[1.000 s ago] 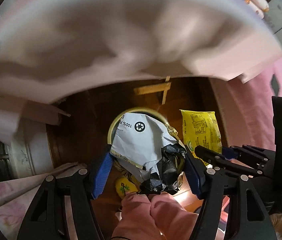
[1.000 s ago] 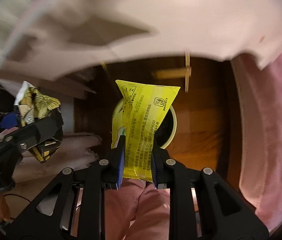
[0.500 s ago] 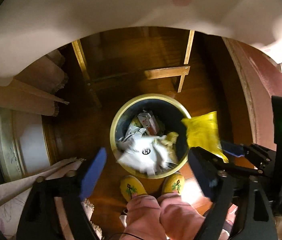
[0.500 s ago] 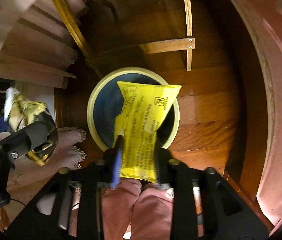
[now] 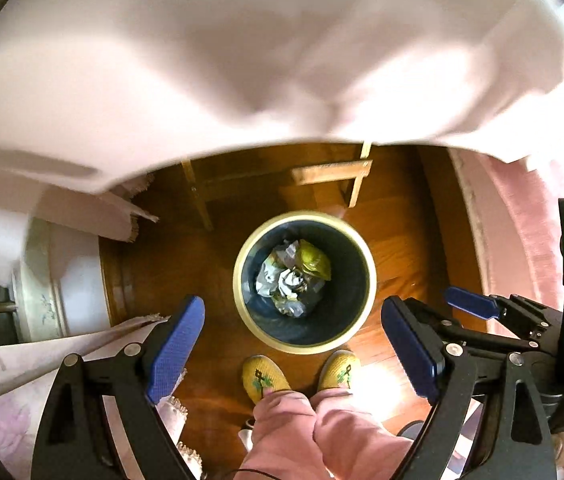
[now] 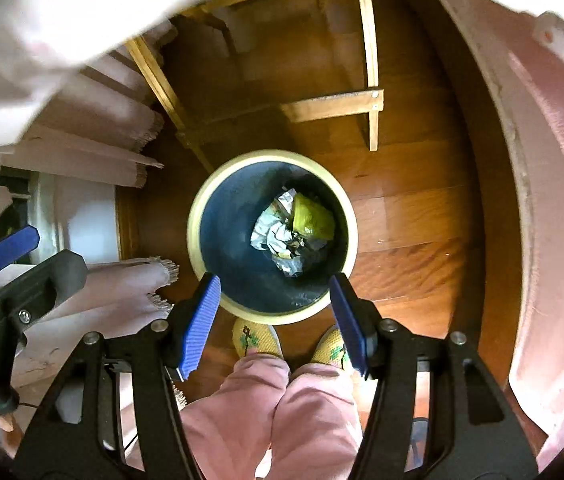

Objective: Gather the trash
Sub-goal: 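Raise both tools back toward the table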

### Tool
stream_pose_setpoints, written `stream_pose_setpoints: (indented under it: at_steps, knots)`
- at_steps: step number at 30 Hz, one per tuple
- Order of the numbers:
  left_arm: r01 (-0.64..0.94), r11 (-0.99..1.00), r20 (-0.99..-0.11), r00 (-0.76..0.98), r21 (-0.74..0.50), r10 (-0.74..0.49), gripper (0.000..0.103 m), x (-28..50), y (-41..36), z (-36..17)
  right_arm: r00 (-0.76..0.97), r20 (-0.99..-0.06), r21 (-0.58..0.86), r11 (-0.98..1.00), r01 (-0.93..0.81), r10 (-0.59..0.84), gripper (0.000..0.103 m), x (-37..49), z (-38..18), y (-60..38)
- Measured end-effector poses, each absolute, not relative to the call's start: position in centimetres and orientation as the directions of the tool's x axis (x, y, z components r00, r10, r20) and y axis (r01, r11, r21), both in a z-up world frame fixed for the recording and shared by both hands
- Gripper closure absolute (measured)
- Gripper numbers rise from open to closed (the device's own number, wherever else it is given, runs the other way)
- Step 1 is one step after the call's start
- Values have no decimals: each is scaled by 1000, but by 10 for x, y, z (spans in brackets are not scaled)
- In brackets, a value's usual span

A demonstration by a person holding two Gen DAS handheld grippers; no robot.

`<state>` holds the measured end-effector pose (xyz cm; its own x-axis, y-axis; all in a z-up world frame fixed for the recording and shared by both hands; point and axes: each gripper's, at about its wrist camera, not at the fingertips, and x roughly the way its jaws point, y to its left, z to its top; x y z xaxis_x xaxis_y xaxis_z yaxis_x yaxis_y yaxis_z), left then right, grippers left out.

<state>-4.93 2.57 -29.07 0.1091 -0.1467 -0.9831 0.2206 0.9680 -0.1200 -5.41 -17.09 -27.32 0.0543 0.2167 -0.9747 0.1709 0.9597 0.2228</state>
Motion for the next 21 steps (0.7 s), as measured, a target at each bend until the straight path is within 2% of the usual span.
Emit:
stream_pose_setpoints:
  at_steps: [14,21]
  knots:
    - [301,946,-942,263,-124,-207,12,-48,53,-81,194,-958,227,971,74,209,49,-61,-70,-143]
    - [308,943,-913,333,-130,-235,12,-32,76,-7,317,-934,177,984,15,163,49,-50,11,-132]
